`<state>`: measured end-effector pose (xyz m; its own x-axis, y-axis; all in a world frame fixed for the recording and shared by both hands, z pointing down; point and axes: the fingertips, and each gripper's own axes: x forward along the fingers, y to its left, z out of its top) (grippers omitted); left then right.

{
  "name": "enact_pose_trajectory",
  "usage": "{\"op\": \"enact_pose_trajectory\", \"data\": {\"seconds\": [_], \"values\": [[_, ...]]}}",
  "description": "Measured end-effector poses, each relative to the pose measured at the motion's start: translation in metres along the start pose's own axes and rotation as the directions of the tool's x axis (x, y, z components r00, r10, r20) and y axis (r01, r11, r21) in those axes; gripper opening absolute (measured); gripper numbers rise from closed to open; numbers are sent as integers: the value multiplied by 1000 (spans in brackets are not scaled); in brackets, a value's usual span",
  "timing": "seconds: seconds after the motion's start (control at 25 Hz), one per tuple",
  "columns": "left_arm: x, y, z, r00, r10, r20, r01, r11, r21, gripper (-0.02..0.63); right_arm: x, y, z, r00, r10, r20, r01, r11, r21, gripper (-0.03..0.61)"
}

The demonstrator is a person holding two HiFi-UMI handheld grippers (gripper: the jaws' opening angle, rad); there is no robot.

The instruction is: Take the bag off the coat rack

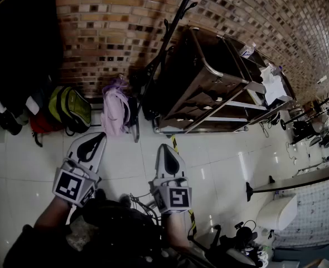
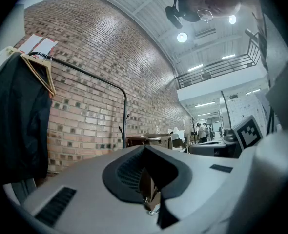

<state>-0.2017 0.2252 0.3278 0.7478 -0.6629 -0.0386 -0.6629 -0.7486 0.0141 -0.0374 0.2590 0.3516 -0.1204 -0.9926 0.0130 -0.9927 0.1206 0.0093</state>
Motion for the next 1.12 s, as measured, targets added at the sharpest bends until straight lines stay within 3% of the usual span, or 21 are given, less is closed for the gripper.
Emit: {"op": "enact_pose_trajectory", "data": {"seconds": [0.16,0.64,1.12], "values": [[-5,11,3,1000,2,9,-2,1000,-10,35,3,6,10,999,-3,38,1,999,35,14],[-17,62,0,999,-31,6,31,999,-17,35,31,28,5,995,-91,38,91,996,23,14],[21,100,-16,1000,-1,-21,1,1000,11,35,86,-11,0,990,-119,74,117,993,29,14]]}}
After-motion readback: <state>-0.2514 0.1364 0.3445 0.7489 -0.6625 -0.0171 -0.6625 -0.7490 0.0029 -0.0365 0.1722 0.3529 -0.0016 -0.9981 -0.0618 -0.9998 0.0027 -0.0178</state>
